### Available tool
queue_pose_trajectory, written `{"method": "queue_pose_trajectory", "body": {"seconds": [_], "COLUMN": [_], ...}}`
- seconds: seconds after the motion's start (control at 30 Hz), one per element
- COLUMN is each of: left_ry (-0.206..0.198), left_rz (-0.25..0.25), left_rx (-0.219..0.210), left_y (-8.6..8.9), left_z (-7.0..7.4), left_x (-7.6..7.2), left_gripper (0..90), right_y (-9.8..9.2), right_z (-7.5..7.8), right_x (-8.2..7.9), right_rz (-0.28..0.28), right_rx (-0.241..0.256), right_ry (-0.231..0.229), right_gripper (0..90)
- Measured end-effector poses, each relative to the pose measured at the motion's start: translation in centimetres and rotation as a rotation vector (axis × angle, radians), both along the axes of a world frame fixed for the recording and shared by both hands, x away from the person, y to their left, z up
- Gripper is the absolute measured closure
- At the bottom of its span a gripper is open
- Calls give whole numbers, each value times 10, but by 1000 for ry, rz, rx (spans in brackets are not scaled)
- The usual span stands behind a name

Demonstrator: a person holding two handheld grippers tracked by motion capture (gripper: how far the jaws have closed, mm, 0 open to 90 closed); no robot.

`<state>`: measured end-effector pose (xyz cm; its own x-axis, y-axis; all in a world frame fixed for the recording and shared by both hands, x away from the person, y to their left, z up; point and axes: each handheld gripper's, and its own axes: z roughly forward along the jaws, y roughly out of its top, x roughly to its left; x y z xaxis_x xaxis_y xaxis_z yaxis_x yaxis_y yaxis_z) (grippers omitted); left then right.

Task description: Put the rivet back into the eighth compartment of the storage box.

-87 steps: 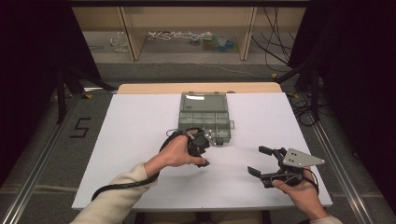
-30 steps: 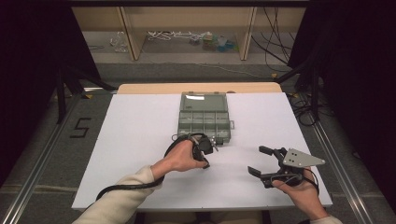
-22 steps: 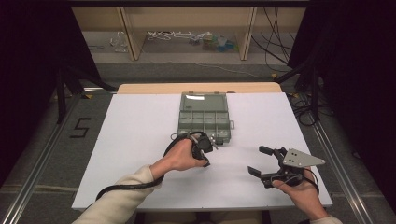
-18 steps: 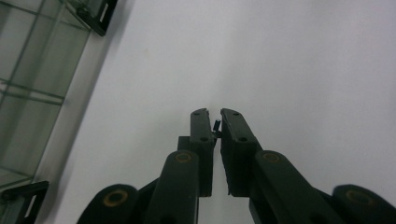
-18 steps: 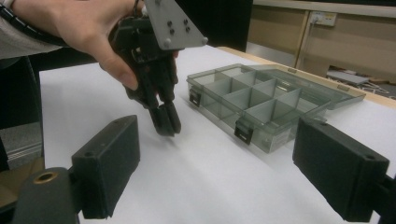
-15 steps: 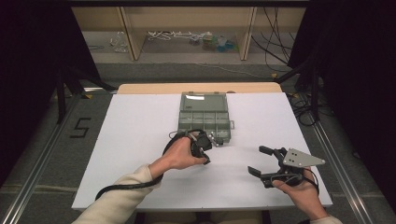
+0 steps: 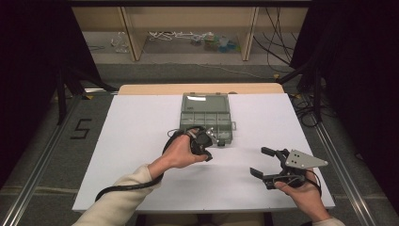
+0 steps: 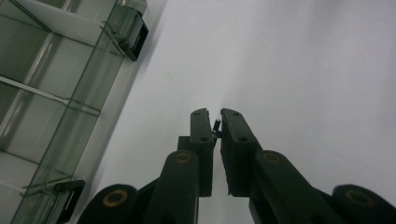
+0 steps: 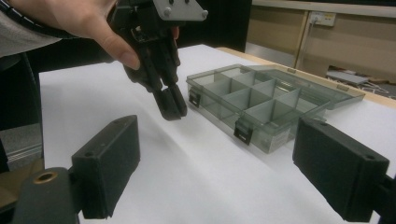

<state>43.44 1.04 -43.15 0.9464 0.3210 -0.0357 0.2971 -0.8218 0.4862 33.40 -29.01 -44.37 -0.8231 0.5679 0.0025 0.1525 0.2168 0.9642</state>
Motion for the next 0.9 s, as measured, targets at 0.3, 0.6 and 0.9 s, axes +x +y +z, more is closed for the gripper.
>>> {"method": "queue_pose_trajectory", "body": {"seconds": [0.3,0.6,0.9], "left_ry": [-2,-17,-50], "left_rz": [10,6,49], "left_rx": [-14,-30,-124], "left_y": [0,-1,-10], "left_z": [2,7,15], "left_x": [0,1,3], "left_gripper": [834,834,834], "right_y": [1,-2,0], "right_z": [-1,0,-1], "right_x": [2,0,0], "right_rz": [5,-14,-11], "right_rx": [23,-9,18], "right_ry": [-16,-1,21], "right_gripper": [160,160,160]}}
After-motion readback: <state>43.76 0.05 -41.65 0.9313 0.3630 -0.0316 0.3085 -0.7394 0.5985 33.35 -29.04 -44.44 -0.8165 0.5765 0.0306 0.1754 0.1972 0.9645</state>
